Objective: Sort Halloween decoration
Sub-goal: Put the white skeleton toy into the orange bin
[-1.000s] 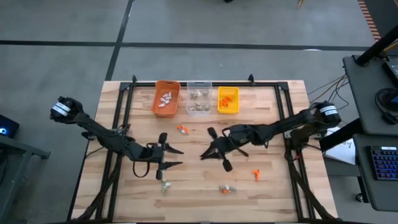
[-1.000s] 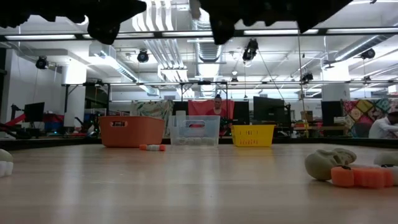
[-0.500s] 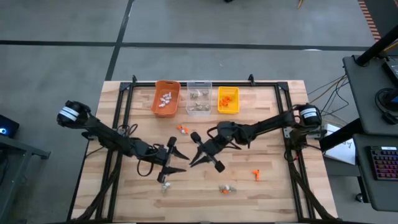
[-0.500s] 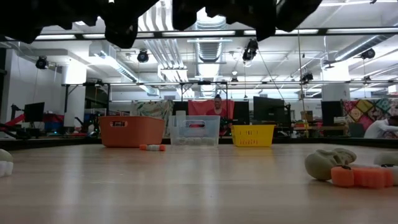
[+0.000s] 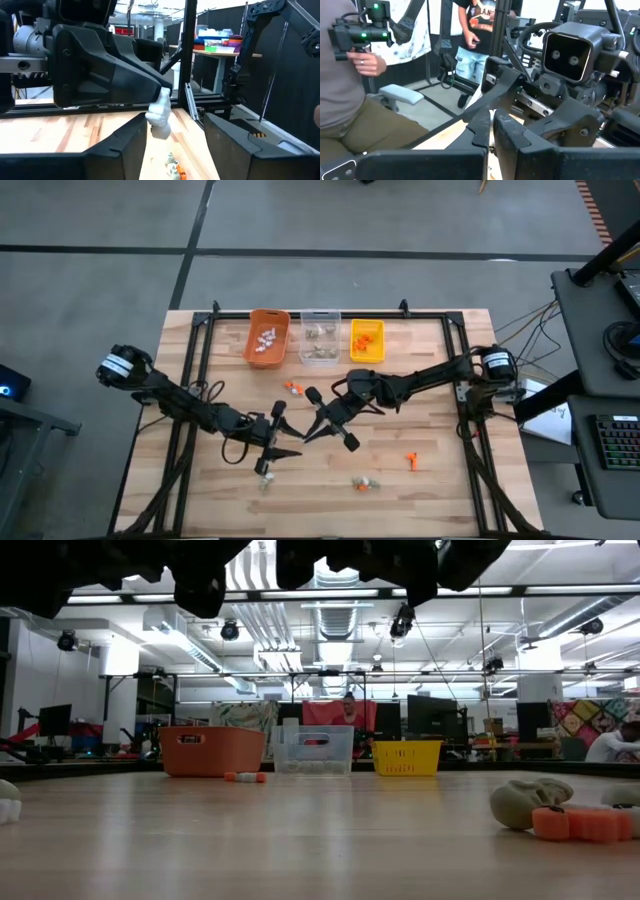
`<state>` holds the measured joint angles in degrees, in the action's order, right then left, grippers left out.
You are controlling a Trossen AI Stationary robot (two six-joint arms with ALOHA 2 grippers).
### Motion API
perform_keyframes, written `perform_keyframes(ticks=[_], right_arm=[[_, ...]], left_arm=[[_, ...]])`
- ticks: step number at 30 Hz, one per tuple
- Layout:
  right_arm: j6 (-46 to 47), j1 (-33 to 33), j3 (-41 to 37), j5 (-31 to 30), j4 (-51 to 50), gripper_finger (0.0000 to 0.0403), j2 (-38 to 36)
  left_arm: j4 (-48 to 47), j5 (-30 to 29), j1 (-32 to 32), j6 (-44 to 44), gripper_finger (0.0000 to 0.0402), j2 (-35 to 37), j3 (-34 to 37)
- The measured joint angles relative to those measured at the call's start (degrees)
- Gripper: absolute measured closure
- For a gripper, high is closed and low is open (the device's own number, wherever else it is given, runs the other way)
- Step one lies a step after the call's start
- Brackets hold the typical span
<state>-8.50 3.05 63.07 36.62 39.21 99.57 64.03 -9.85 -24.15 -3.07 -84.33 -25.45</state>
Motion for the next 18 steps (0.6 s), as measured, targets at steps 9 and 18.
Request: perform_keyframes(ticks=[9, 18], right_arm=[[-1.3, 0.0, -0.1, -0.2, 0.1, 0.0394, 0.0], [1.0, -0.5, -0.1, -0.3, 0.1, 0.0382, 0.0]], left_arm=[[-0.1, -3.9, 1.5, 0.1, 0.029, 0.0, 0.0], [-0.2, -4.0, 1.7, 0.9, 0.039, 0.0, 0.0]])
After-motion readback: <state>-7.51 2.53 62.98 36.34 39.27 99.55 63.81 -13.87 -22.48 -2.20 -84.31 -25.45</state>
